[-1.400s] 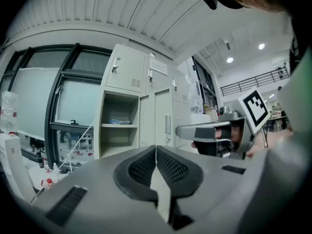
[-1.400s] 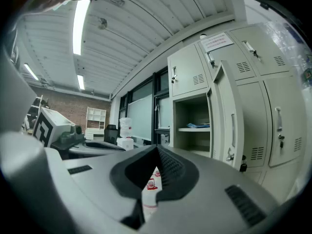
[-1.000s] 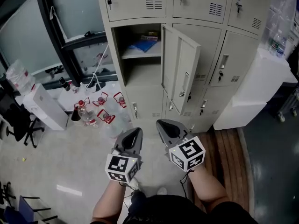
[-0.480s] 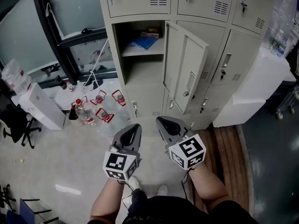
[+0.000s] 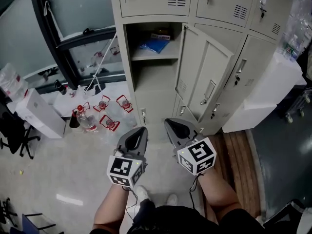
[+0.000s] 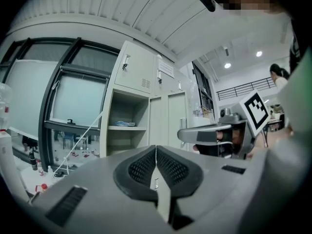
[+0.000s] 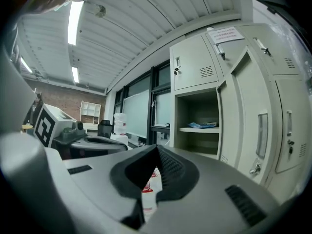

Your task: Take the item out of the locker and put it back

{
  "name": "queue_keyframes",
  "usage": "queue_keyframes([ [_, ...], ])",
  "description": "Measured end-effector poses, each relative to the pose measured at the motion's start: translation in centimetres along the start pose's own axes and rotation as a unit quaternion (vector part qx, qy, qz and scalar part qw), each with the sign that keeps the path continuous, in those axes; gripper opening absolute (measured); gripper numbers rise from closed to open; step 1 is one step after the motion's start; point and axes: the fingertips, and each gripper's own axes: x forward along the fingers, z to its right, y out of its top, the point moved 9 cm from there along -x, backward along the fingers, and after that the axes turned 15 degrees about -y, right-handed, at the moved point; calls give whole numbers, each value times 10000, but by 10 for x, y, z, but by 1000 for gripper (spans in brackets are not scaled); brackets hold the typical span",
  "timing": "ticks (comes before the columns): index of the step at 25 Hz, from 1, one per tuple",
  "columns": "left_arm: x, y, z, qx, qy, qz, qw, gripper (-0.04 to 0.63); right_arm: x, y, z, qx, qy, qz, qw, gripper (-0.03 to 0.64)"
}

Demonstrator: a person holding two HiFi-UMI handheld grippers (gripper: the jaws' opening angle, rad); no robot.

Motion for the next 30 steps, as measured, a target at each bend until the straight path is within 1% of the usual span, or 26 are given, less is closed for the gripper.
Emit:
queue_keyframes([
  [9,-2,3,-59,-34,-307,44,9995,8,52,16,-22,-188,-261,-54,9995,0],
  [19,-4,3,-126,-25,-601,68,9982,8,109,25,-41,-330,-596,-112,9976,0],
  [24,-2,4,-148,-22,-788,64,9969,8,130,34,-50,-395,-747,-83,9964,0],
  [30,3,15,-162,60,-950,134,9954,8,146,49,-48,-588,-930,-29,9939,0],
])
